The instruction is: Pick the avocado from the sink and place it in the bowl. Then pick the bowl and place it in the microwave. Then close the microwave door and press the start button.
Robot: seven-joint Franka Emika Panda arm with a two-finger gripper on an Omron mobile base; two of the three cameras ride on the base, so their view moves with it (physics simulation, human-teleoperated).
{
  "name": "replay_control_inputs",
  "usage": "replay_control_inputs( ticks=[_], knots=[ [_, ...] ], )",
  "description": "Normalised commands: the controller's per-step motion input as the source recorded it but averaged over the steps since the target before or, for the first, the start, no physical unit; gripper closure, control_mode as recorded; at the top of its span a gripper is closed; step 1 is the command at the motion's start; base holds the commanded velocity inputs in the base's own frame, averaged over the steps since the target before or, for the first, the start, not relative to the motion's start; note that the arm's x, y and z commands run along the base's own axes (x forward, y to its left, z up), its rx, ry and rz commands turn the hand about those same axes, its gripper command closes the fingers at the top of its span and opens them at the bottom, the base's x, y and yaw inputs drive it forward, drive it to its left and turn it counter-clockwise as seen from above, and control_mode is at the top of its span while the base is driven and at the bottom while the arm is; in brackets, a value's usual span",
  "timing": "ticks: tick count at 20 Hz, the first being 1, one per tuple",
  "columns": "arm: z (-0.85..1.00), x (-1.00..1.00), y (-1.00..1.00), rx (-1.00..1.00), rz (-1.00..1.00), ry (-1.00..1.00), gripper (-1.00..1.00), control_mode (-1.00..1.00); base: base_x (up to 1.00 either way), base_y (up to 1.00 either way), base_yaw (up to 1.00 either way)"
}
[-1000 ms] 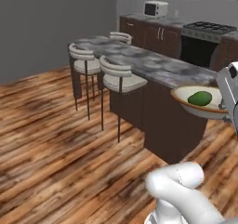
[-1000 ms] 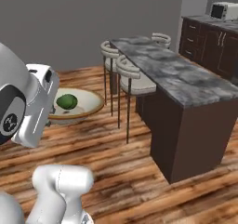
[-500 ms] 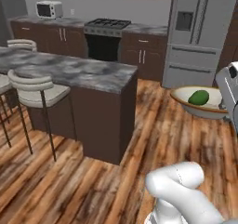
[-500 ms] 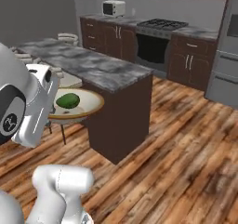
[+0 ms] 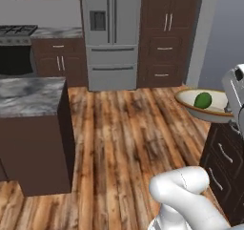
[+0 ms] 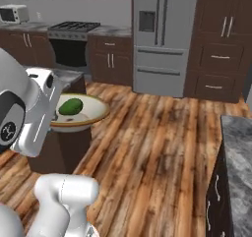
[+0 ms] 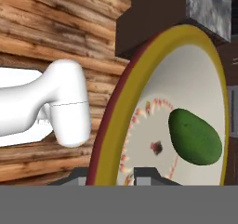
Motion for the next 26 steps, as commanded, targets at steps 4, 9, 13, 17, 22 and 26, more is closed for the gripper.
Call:
replay_control_inputs(
  ticks=[4,9,13,17,22,26],
  knots=[
    [0.00,0.00,0.00,0.00,0.00,0.00,1.00,1.00,0.54,-0.06,-0.42],
    [0.00,0.00,0.00,0.00,0.00,0.00,1.00,1.00,0.84,0.01,-0.15],
    [0.00,0.00,0.00,0.00,0.00,0.00,1.00,1.00,1.00,0.00,-0.12],
    [0.00,0.00,0.00,0.00,0.00,0.00,1.00,1.00,1.00,0.02,-0.11],
    [0.00,0.00,0.00,0.00,0.00,0.00,1.00,1.00,1.00,0.10,-0.11],
    [0.00,0.00,0.00,0.00,0.00,0.00,1.00,1.00,1.00,0.13,-0.09]
  ],
)
